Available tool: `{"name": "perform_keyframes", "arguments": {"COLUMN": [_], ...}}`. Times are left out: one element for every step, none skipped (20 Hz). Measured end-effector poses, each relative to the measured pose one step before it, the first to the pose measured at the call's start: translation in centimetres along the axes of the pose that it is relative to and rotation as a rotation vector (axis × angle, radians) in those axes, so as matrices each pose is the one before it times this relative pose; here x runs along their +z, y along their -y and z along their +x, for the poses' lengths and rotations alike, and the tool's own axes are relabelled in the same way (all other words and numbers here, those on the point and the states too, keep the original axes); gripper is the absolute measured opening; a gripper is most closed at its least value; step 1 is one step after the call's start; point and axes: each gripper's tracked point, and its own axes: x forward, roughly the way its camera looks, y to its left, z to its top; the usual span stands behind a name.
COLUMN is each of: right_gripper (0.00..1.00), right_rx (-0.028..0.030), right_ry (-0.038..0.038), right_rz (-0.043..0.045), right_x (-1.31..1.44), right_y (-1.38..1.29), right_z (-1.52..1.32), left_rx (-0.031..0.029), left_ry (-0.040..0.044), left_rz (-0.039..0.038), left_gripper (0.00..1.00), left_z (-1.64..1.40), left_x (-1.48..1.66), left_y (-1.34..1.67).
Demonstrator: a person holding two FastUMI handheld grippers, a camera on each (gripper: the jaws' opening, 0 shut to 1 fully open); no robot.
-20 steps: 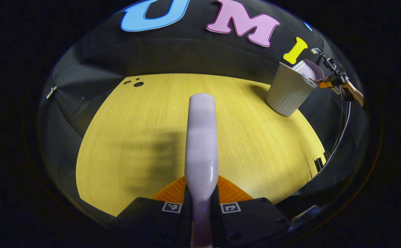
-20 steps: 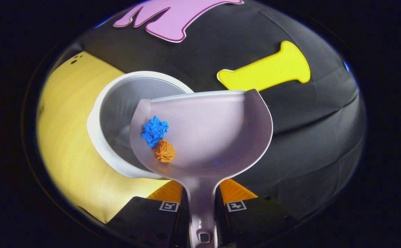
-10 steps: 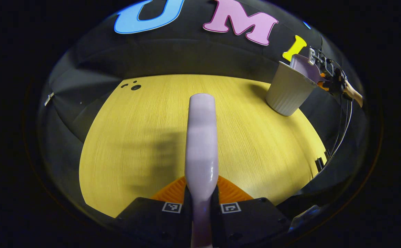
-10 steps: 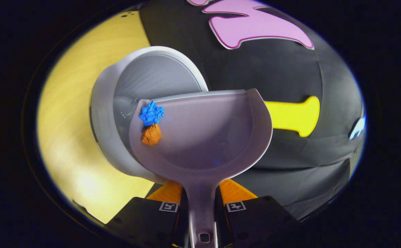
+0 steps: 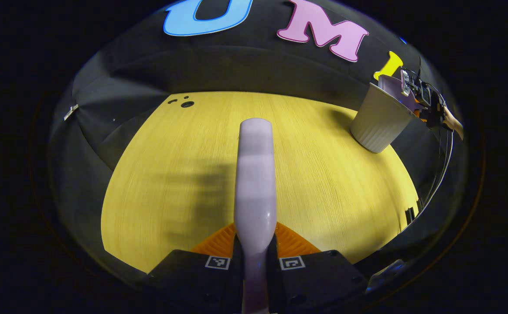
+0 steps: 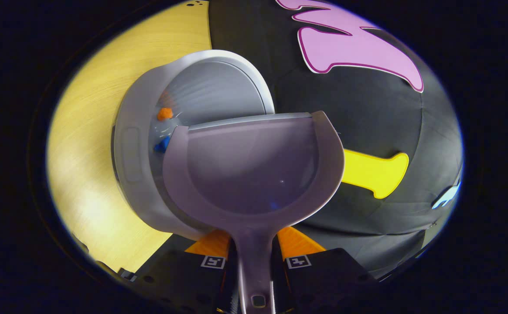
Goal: Pick up the small broom and dustpan from the desktop, sweep the trash into the dustpan with the broom, and then empty the trash into the garbage bin.
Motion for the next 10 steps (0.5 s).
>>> {"name": "perform_keyframes", "arguments": {"right_gripper": [0.39, 0.36, 0.35, 0.36, 0.36, 0.35, 0.35, 0.35, 0.35, 0.35], "right_rx": [0.01822, 0.01858, 0.01753, 0.01577, 0.01426, 0.01166, 0.01349, 0.01877, 0.0183, 0.01492], "right_ry": [-0.01409, -0.0118, -0.00797, -0.00664, -0.00834, -0.00636, -0.00286, -0.00004, -0.00141, -0.00531], "right_rz": [0.04508, 0.0554, 0.06115, 0.06318, 0.05911, 0.05546, 0.05313, 0.05012, 0.04811, 0.04743], "right_x": [-0.335, -0.406, -0.026, 0.189, 0.611, 0.355, 0.117, 0.178, 0.019, 0.052], "right_y": [0.042, 0.164, 0.242, 0.164, 0.093, -0.053, -0.12, -0.028, 0.168, 0.109], "right_z": [0.029, 0.021, 0.09, 0.066, -0.098, -0.106, -0.185, 0.011, 0.004, -0.043], "left_rx": [0.00321, 0.00242, 0.0047, 0.00656, 0.00605, 0.0034, 0.00295, 0.00243, 0.00145, 0.00223], "left_ry": [0.00525, 0.00458, 0.00539, 0.00566, 0.00668, 0.00745, 0.00919, 0.00756, 0.00578, 0.00904], "left_rz": [-0.00742, -0.00458, -0.00162, -0.00061, -0.00243, -0.00484, -0.0068, -0.00566, -0.00447, -0.00273], "left_gripper": [0.28, 0.27, 0.27, 0.28, 0.27, 0.27, 0.27, 0.27, 0.27, 0.27], "left_z": [-0.046, -0.021, 0.046, -0.128, -0.134, -0.181, -0.216, -0.255, -0.16, -0.352], "left_x": [0.188, 0.148, 0.128, 0.208, 0.151, 0.171, 0.216, 0.078, -0.004, 0.154], "left_y": [-0.215, -0.203, -0.211, -0.316, -0.287, -0.234, -0.19, -0.185, -0.149, -0.174]}}
